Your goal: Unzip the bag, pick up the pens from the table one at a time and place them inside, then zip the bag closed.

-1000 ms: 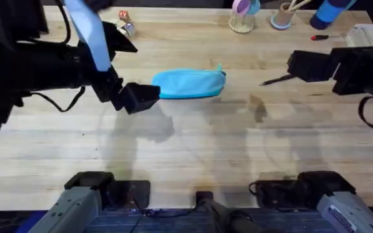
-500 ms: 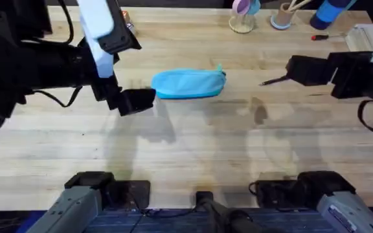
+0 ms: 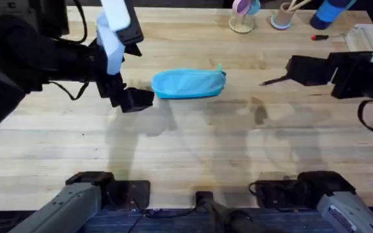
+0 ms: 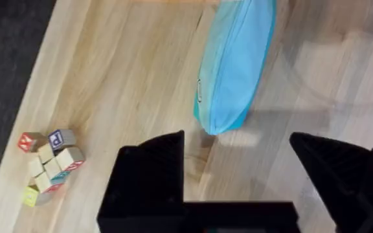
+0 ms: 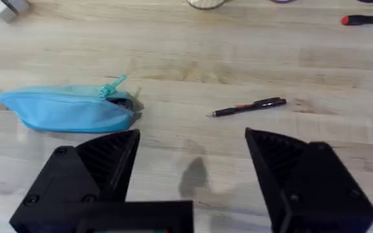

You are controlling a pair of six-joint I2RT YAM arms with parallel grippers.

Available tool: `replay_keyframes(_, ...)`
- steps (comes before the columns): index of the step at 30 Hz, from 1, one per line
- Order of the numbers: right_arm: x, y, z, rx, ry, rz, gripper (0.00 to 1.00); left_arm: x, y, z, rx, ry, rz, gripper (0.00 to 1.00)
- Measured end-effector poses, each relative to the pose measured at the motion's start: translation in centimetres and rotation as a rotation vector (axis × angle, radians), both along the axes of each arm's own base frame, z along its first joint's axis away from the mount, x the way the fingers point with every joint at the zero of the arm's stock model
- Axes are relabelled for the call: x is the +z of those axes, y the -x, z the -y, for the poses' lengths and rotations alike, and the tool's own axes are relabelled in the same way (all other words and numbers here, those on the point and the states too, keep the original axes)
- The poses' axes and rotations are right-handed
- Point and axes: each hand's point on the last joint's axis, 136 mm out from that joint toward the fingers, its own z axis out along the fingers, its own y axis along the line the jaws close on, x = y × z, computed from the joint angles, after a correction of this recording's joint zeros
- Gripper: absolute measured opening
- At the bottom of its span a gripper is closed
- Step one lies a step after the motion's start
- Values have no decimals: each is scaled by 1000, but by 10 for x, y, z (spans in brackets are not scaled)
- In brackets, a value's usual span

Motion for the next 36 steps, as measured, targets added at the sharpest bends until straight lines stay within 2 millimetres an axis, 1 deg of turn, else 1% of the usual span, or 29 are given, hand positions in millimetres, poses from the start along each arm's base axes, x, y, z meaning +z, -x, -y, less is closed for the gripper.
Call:
replay_keyframes(3,0,0,0,0,0,0,996,-8,-5,0,0,0,-24,994)
replay_keyframes(12,0,0,0,0,0,0,996,-40,-34,0,0,0,-81,994)
replay_keyframes(16,0,0,0,0,0,0,996,-50,-46,0,0,0,-78,994)
replay_keyframes(19,0,0,0,0,0,0,996,-59,-52,0,0,0,-90,994)
replay_keyframes(20,0,0,0,0,0,0,996,-64,-53,0,-1,1,-103,994)
replay_keyframes(21,0,0,0,0,0,0,996,-79,-56,4,-13,25,-151,994)
replay_keyframes(25,0,0,0,0,0,0,996,-80,-62,9,-31,58,-134,992)
replay_keyframes(26,0,0,0,0,0,0,996,-78,-63,11,-37,68,-128,971)
replay_keyframes(31,0,0,0,0,0,0,996,-75,-63,14,-48,90,-123,793)
replay_keyframes(35,0,0,0,0,0,0,996,-75,-62,15,-50,93,-127,675)
replay_keyframes(36,0,0,0,0,0,0,996,-76,-60,15,-50,96,-137,381)
